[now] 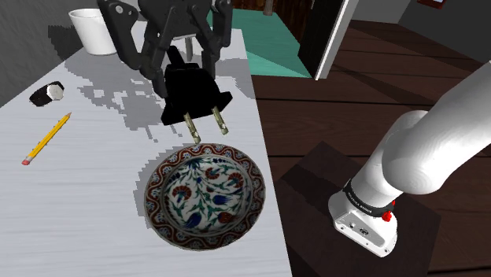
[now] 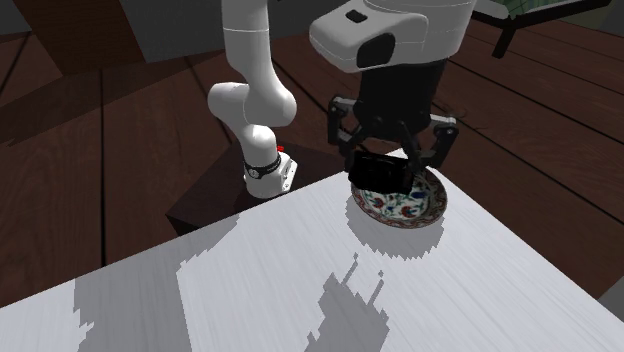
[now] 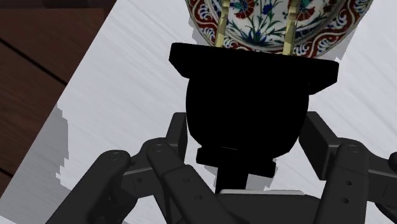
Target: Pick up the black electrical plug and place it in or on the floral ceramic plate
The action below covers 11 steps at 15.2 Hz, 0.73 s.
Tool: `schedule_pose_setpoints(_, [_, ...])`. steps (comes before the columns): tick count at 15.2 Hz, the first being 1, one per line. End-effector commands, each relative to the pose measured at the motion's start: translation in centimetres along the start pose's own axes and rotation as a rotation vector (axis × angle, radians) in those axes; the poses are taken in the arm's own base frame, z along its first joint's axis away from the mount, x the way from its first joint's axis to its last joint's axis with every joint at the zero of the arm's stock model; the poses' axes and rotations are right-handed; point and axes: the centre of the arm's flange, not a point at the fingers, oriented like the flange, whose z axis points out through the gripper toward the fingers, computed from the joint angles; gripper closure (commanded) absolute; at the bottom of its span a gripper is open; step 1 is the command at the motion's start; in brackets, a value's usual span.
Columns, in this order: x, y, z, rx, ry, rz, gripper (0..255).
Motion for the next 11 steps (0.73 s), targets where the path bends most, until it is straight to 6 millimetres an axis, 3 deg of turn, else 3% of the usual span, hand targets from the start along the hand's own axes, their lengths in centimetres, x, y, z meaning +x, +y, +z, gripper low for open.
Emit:
schedule_pose_setpoints(1, [-2.4,-1.2,-0.1,0.000,0.000,0.001,255])
schedule_pose_setpoints(5, [-6.9,-3.8,-0.3,0.000,0.000,0.001,255])
schedule_pose_setpoints(11, [-7.4,-4.1,2.3,0.000,0.000,0.001,255])
